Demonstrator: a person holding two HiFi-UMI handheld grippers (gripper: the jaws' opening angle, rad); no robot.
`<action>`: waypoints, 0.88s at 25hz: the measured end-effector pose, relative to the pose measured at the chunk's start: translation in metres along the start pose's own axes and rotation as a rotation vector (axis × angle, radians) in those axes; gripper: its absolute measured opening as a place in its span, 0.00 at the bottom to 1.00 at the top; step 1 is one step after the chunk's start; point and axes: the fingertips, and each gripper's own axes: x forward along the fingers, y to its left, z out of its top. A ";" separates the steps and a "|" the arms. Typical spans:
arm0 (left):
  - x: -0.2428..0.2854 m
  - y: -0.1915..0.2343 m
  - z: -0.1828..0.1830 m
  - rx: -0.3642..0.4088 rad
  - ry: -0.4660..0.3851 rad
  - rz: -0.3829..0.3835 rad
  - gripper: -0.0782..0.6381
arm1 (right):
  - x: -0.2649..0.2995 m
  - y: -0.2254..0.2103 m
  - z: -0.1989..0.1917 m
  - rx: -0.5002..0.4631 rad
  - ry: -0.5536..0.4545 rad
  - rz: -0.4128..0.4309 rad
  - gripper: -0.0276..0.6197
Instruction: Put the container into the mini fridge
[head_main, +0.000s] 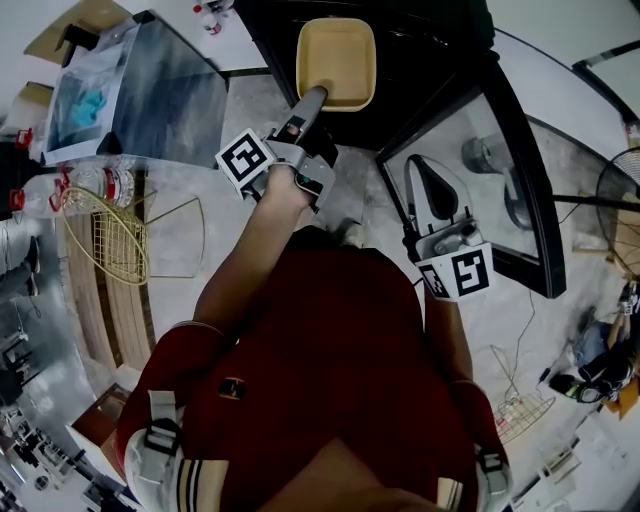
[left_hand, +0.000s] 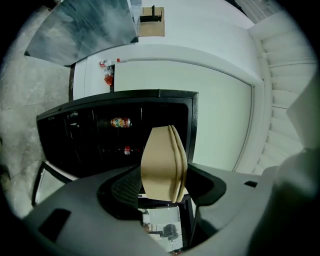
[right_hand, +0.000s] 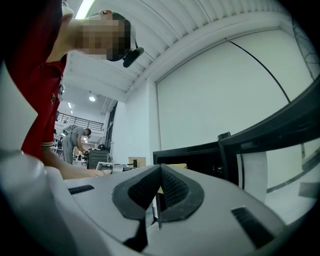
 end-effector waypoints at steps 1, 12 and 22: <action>0.005 0.002 0.004 0.003 0.000 0.003 0.48 | 0.001 -0.002 0.000 -0.001 0.002 -0.009 0.04; 0.051 0.022 0.032 0.020 -0.012 0.043 0.48 | 0.012 -0.019 -0.003 -0.014 0.021 -0.083 0.04; 0.089 0.034 0.051 0.011 -0.062 0.074 0.48 | 0.026 -0.031 -0.003 -0.018 0.023 -0.103 0.04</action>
